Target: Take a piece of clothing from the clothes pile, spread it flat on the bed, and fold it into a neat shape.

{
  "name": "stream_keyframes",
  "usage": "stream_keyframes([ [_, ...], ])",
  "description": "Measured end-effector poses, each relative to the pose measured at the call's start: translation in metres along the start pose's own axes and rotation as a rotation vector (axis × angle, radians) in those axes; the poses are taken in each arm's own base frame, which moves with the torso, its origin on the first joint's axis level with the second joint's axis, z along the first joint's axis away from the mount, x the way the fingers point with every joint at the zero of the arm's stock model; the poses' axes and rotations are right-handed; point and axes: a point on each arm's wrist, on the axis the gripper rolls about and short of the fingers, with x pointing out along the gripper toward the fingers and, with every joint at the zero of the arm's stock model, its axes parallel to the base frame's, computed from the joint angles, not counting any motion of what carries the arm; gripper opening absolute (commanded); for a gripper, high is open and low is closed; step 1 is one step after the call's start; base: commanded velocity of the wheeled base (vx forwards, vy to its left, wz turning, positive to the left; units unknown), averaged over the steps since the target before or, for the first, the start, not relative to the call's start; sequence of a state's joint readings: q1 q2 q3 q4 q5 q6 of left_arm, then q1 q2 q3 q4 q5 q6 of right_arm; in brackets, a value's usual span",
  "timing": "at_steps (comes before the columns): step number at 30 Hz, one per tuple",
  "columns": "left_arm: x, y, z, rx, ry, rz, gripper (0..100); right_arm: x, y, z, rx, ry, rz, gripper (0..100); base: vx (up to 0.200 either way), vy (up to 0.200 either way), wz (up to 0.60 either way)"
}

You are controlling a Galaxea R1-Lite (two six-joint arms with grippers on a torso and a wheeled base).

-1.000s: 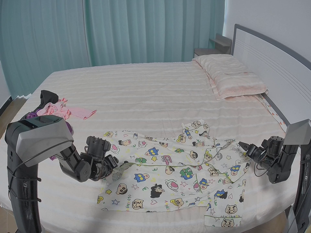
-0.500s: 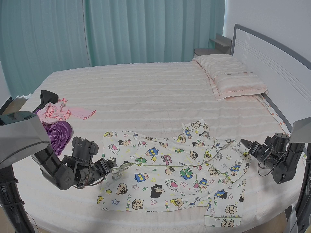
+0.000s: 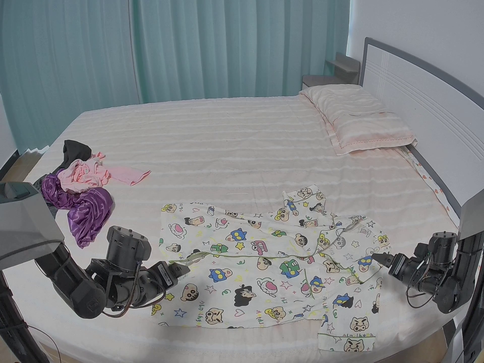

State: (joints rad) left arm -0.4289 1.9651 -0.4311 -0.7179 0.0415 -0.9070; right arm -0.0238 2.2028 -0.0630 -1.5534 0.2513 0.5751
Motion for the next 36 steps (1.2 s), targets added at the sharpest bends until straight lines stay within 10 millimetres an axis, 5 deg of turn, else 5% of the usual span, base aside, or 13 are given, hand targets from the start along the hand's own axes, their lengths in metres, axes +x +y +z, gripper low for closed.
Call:
stream_keyframes([
  [9,0.003,0.011,-0.015,0.02,0.056,0.051,100,-0.003,-0.001,-0.014,-0.002,0.07,-0.019,100,-0.2,0.0,0.0],
  [32,0.029,0.017,-0.009,-0.051,-0.012,0.02,100,0.016,0.008,-0.059,-0.106,0.284,-0.012,100,0.0,0.0,0.0],
  [33,0.03,0.017,-0.009,-0.055,-0.014,0.02,100,0.017,0.007,-0.062,-0.113,0.295,-0.016,0,0.0,0.0,0.0],
  [36,0.033,0.018,-0.009,-0.059,-0.014,0.026,100,0.018,0.006,-0.066,-0.122,0.311,-0.023,0,0.0,0.0,0.0],
])
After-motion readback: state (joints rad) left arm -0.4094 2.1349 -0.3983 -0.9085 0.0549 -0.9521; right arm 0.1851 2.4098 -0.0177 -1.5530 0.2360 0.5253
